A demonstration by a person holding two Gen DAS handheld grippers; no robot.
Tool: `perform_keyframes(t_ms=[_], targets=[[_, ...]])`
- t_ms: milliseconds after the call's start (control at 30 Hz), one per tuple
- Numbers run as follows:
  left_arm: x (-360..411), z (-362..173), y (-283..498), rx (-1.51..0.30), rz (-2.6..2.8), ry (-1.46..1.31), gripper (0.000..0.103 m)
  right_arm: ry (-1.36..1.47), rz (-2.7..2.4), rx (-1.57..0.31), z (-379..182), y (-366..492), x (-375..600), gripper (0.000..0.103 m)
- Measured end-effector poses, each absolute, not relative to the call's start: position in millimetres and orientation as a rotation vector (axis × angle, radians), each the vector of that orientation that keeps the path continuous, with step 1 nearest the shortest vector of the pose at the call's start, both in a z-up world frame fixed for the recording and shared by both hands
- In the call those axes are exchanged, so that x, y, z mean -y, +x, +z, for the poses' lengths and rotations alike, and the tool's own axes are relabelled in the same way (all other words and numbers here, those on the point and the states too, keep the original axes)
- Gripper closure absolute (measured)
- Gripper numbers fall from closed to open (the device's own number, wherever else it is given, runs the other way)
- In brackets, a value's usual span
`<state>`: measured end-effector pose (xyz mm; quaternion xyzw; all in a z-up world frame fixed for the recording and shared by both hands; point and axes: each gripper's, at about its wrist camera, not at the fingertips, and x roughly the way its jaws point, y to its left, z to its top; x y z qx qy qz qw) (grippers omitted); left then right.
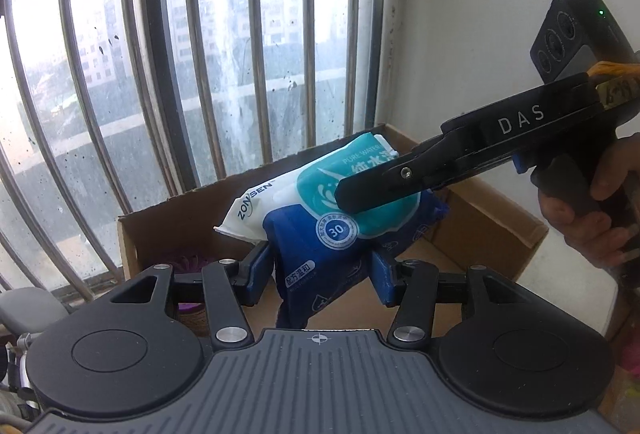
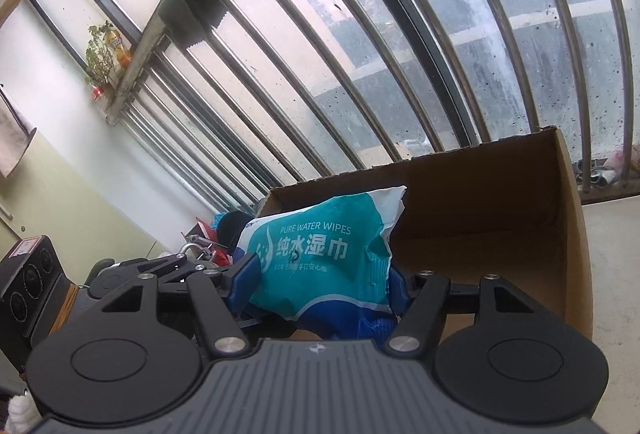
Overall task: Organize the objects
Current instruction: 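Lift the wipes pack with the right gripper and carry it into the box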
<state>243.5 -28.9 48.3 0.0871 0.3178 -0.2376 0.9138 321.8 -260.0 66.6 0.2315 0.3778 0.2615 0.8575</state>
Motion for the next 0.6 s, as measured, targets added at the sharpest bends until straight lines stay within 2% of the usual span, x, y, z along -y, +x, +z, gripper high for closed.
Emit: perform_keyframes(t_ms=[300,600], targets=[[41.8,26.7,288.7,-0.826,-0.465,0.292,0.053,0.531,0.486,-0.914,31.5,369.7,257.3,0.035],[38.5,10.2,311.8,-0.885,-0.413,0.37,0.054,0.639,0.476,-1.006,-5.1,402.3,254.6,0.035]])
